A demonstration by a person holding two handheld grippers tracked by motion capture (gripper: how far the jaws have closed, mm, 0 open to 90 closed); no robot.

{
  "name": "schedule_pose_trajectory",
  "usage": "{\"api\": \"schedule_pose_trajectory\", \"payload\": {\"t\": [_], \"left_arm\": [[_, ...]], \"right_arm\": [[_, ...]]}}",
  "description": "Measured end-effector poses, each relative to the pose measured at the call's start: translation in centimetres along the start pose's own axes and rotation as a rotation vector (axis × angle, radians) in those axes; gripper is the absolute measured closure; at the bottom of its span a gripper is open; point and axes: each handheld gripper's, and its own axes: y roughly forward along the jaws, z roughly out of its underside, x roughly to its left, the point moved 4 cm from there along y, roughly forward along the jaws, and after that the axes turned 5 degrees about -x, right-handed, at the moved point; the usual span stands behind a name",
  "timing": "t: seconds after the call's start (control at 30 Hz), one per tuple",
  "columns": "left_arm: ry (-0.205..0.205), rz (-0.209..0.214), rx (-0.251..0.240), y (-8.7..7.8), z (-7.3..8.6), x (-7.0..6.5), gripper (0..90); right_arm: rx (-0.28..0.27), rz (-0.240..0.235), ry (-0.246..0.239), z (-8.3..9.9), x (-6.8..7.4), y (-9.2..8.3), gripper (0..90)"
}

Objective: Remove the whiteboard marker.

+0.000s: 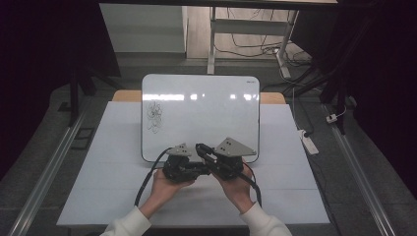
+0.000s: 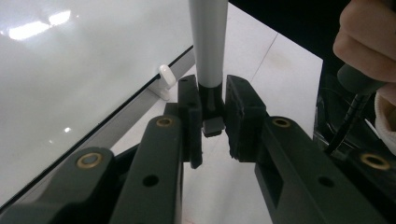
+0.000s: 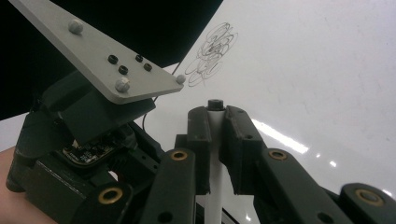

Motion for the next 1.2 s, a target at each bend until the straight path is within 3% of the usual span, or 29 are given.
{"api": "schedule_pose_trajectory", "payload": {"t": [0.2, 0.37, 0.47, 0.53, 0.57, 0.6, 0.63, 0.73, 0.77, 0.97, 1.2], "left_arm": [[-0.006, -0.013, -0.001, 0.1, 0.2, 0.2, 77.5], [0.012, -0.034, -0.038, -0.5, 0.1, 0.3, 77.8], [0.023, -0.043, -0.073, -1.6, -0.1, 0.7, 77.9], [0.027, -0.055, -0.101, -2.5, -0.2, 1.0, 77.9], [0.029, -0.061, -0.119, -3.0, -0.3, 1.1, 77.9], [0.032, -0.065, -0.129, -3.4, -0.4, 1.3, 77.9], [0.037, -0.076, -0.145, -4.0, -0.5, 1.5, 77.9], [0.046, -0.108, -0.208, -5.9, -1.1, 2.5, 77.9], [0.046, -0.108, -0.208, -5.9, -1.1, 2.5, 78.0], [0.074, -0.169, -0.294, -8.6, -2.0, 3.9, 78.0], [0.083, -0.273, -0.377, -11.5, -3.7, 6.6, 78.0]], "right_arm": [[0.01, -0.016, 0.005, 0.1, -0.1, 0.1, 80.7], [-0.015, -0.043, 0.016, -0.3, -0.6, -0.3, 65.0], [-0.03, -0.046, -0.002, -0.5, -2.1, -2.4, 54.3], [-0.024, -0.041, -0.006, -0.2, -2.6, -3.0, 52.8], [-0.012, -0.026, -0.012, 0.7, -3.7, -4.3, 50.5], [-0.012, -0.026, -0.012, 0.7, -3.7, -4.3, 50.5], [0.014, -0.009, -0.006, 2.1, -4.8, -5.7, 49.2], [0.061, 0.028, -0.007, 4.5, -6.3, -7.7, 49.0], [0.061, 0.028, -0.007, 4.5, -6.3, -7.7, 49.0], [0.109, 0.091, 0.037, 8.3, -10.0, -11.4, 48.8], [0.117, 0.112, 0.091, 10.0, -11.8, -12.3, 48.8]]}}
